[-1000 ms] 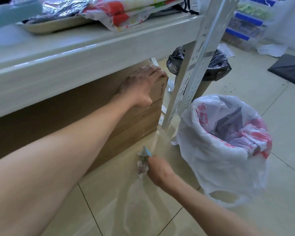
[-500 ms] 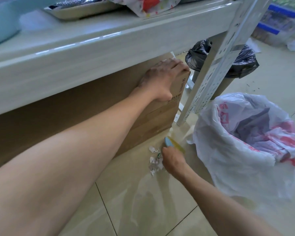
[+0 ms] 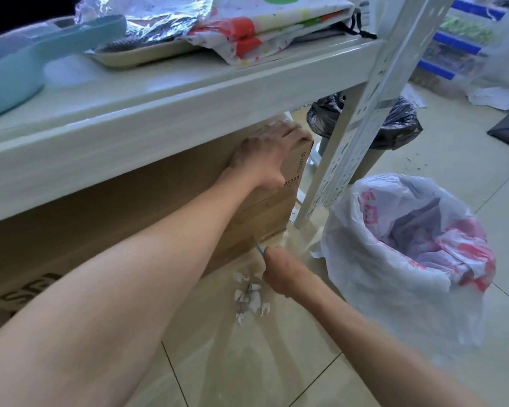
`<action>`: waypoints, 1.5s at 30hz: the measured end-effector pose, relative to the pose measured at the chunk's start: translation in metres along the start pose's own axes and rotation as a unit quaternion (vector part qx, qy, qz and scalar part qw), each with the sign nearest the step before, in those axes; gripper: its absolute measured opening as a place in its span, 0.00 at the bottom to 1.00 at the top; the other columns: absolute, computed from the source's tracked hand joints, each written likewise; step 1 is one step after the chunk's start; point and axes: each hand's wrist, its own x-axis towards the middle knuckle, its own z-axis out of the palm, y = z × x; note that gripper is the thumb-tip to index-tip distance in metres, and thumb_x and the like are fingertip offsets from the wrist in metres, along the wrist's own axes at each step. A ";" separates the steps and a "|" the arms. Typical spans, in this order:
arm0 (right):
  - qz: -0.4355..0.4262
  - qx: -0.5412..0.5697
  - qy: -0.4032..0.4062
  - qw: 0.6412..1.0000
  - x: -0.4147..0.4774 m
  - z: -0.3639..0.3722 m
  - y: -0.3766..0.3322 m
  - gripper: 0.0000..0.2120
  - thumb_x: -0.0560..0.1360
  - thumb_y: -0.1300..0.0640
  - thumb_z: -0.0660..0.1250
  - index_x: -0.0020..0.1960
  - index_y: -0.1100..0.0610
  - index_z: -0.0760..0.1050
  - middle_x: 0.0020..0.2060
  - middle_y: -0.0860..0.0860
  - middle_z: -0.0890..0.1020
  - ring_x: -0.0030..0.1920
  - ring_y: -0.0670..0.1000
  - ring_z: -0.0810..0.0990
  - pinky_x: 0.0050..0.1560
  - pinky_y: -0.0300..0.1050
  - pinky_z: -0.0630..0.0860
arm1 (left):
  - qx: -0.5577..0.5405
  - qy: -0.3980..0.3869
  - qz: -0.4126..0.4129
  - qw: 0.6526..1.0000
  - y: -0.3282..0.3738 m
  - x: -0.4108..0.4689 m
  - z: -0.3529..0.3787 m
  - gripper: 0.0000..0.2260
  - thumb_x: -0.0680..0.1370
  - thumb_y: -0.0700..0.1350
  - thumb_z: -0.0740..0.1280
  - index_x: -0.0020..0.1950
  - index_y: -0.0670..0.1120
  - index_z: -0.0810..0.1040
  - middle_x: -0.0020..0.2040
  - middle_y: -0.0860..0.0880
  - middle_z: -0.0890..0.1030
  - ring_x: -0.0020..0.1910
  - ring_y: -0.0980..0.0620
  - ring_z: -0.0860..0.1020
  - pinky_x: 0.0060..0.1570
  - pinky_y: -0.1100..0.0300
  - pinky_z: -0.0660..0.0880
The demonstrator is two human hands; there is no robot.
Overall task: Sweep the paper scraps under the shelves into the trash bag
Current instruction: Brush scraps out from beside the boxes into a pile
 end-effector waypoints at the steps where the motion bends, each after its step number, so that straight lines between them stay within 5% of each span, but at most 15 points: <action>1: -0.002 -0.006 0.009 1.000 0.004 -0.005 0.003 0.09 0.74 0.67 0.60 0.53 0.66 0.73 0.44 0.58 0.76 0.44 0.60 0.79 0.37 0.44 0.72 | 0.000 -0.002 -0.002 1.000 0.000 0.000 0.000 0.37 0.65 0.41 0.73 0.71 0.60 0.64 0.74 0.56 0.64 0.72 0.49 0.66 0.66 0.53 0.68; 8: 0.006 -0.053 0.031 0.998 0.018 0.007 0.015 0.11 0.75 0.68 0.58 0.56 0.63 0.72 0.52 0.59 0.78 0.51 0.59 0.78 0.42 0.47 0.69 | -0.002 -0.008 -0.004 1.000 -0.001 0.000 -0.001 0.37 0.65 0.43 0.74 0.71 0.60 0.64 0.74 0.57 0.64 0.71 0.50 0.66 0.66 0.52 0.68; 16: -0.149 -0.152 -0.036 0.976 -0.008 0.046 -0.001 0.12 0.75 0.67 0.62 0.57 0.64 0.75 0.53 0.60 0.80 0.52 0.62 0.80 0.46 0.51 0.74 | 0.010 -0.013 -0.003 1.000 0.001 -0.001 -0.002 0.37 0.66 0.43 0.73 0.72 0.59 0.64 0.75 0.56 0.63 0.73 0.49 0.65 0.68 0.52 0.66; 24: -0.211 -0.210 -0.101 0.949 -0.034 0.049 0.008 0.11 0.74 0.69 0.59 0.54 0.65 0.76 0.50 0.62 0.81 0.49 0.63 0.81 0.42 0.50 0.73 | 0.003 -0.005 -0.003 1.000 0.001 -0.002 -0.004 0.37 0.66 0.42 0.73 0.72 0.59 0.64 0.75 0.56 0.64 0.72 0.50 0.65 0.66 0.54 0.68; 35: -0.087 -0.117 -0.033 0.989 -0.010 -0.004 0.040 0.04 0.72 0.66 0.60 0.46 0.61 0.71 0.38 0.54 0.69 0.35 0.54 0.69 0.34 0.46 0.64 | 0.004 -0.009 0.000 1.000 0.001 -0.002 -0.005 0.37 0.66 0.41 0.73 0.73 0.58 0.64 0.75 0.56 0.64 0.74 0.51 0.63 0.68 0.57 0.63; 39: -0.034 -0.133 -0.037 0.990 -0.012 0.008 0.046 0.11 0.73 0.66 0.62 0.55 0.65 0.73 0.48 0.59 0.77 0.42 0.58 0.77 0.35 0.47 0.68 | -0.004 -0.015 -0.001 1.000 0.002 -0.001 -0.005 0.37 0.66 0.42 0.72 0.72 0.58 0.64 0.75 0.56 0.64 0.74 0.50 0.64 0.69 0.55 0.64; 45: -0.055 -0.024 -0.099 0.993 -0.047 0.062 -0.001 0.16 0.73 0.63 0.62 0.60 0.65 0.72 0.56 0.63 0.78 0.55 0.63 0.78 0.54 0.52 0.75 | 0.003 -0.017 0.003 1.000 0.002 -0.002 -0.005 0.37 0.67 0.42 0.73 0.73 0.58 0.64 0.75 0.56 0.63 0.74 0.49 0.64 0.69 0.52 0.66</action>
